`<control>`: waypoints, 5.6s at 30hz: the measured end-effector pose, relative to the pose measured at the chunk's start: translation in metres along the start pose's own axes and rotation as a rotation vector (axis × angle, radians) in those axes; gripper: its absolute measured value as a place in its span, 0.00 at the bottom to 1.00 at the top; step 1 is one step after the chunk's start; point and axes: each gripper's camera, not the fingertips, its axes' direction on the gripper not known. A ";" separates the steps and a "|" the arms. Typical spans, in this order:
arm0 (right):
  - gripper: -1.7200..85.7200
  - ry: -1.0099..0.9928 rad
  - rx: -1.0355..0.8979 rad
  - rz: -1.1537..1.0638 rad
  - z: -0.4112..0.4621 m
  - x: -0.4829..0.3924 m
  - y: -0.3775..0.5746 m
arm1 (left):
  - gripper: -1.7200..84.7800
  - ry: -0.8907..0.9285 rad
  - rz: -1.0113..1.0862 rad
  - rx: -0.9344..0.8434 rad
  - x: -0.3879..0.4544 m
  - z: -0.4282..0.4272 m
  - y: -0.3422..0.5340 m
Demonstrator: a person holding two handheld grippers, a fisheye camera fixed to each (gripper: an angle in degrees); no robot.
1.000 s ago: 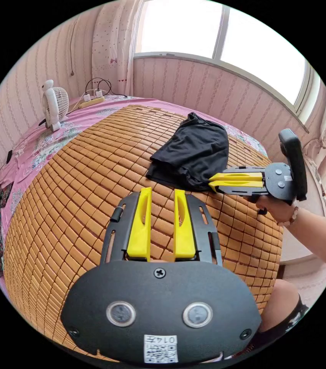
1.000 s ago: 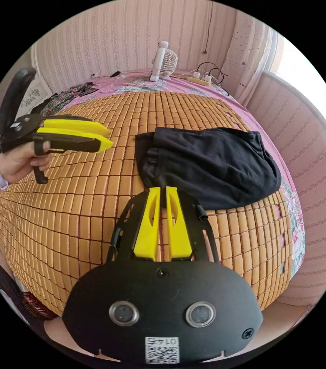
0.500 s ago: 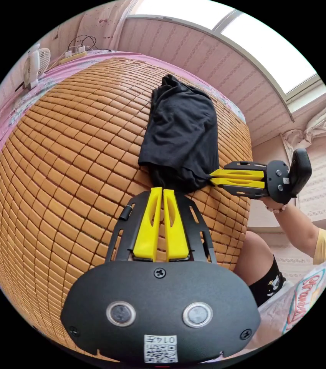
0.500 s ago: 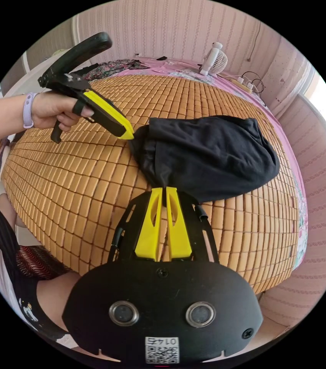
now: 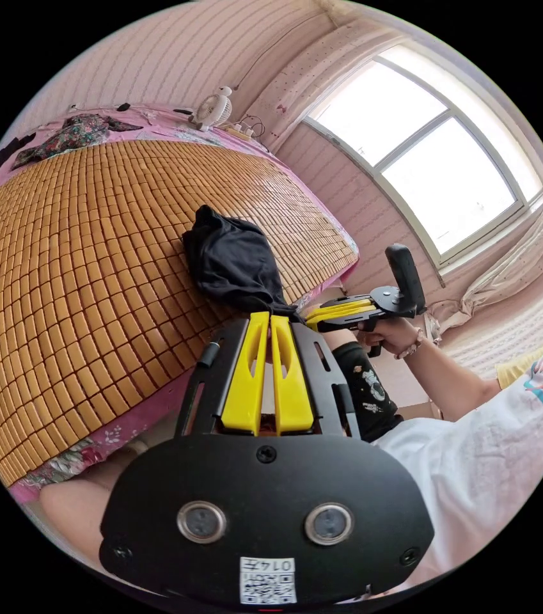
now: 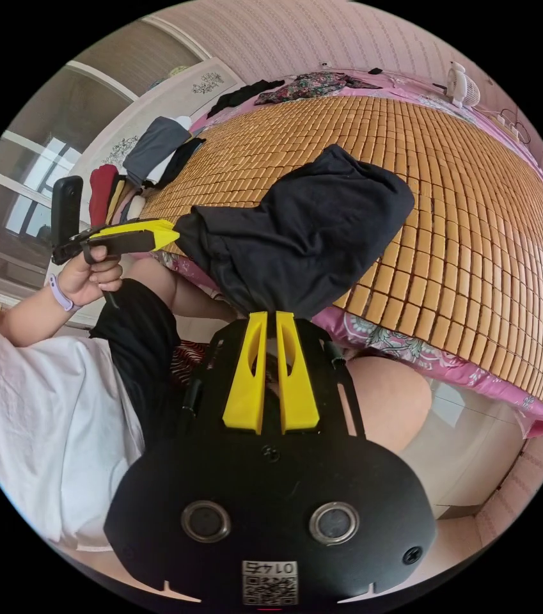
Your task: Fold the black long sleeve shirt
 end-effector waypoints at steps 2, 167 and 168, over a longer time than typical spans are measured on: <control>0.03 0.011 0.009 -0.013 -0.012 -0.018 0.005 | 0.01 0.042 -0.050 0.070 0.001 -0.031 0.010; 0.02 0.302 0.278 0.586 0.122 0.057 -0.058 | 0.01 -0.403 -0.480 0.078 -0.046 -0.407 -0.019; 0.02 0.340 0.297 0.608 0.119 0.053 -0.049 | 0.01 -0.424 -0.466 0.095 -0.040 -0.409 -0.014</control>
